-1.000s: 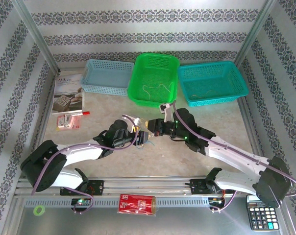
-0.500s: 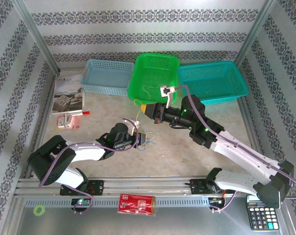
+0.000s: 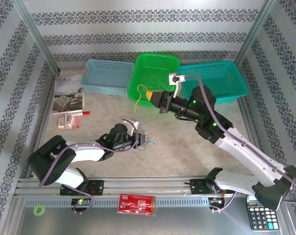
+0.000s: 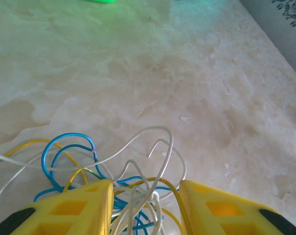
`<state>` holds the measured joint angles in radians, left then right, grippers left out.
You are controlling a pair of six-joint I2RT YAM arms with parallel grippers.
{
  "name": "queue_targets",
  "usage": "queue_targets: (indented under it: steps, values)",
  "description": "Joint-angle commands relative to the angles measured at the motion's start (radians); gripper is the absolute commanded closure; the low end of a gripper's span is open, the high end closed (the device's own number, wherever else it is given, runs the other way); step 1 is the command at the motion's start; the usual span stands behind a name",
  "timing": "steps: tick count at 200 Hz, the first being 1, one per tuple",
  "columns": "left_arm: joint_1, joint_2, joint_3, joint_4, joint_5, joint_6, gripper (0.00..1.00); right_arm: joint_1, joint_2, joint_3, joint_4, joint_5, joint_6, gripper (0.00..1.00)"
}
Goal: Untangle the cables
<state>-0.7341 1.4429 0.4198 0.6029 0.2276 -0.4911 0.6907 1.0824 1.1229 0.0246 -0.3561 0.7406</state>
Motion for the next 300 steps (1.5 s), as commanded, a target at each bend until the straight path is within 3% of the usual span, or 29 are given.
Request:
queue_targets:
  steps: [1,63,112,165,238,243,255,264,300]
  values:
    - [-0.013,-0.053,-0.001,0.012,0.012,-0.016,0.56,-0.064,-0.046,0.016,-0.024,0.052,-0.023,1.00]
    - [-0.013,-0.175,0.051,-0.098,0.003,-0.029,0.25,-0.351,-0.083,-0.017,-0.046,0.169,-0.071,1.00]
    - [-0.013,-0.261,0.137,-0.277,-0.041,-0.029,0.00,-0.570,-0.003,-0.037,0.017,0.283,-0.110,1.00]
    - [-0.013,-0.272,0.247,-0.423,-0.068,-0.027,0.00,-0.715,0.183,-0.057,0.159,0.372,-0.100,1.00]
    - [-0.012,-0.176,0.356,-0.447,-0.049,-0.043,0.00,-0.807,0.521,0.121,0.205,0.439,-0.133,1.00]
    - [-0.011,-0.172,0.357,-0.444,-0.050,-0.045,0.00,-0.811,0.539,0.136,0.204,0.434,-0.136,0.95]
    - [-0.013,-0.164,0.354,-0.435,-0.048,-0.052,0.00,-0.820,0.575,0.171,0.204,0.419,-0.146,0.71]
    - [-0.011,-0.160,0.348,-0.424,-0.047,-0.056,0.00,-0.827,0.597,0.203,0.185,0.396,-0.150,0.60]
    - [-0.011,-0.149,0.306,-0.366,-0.054,-0.069,0.00,-0.829,0.591,0.222,0.159,0.272,-0.135,0.50]
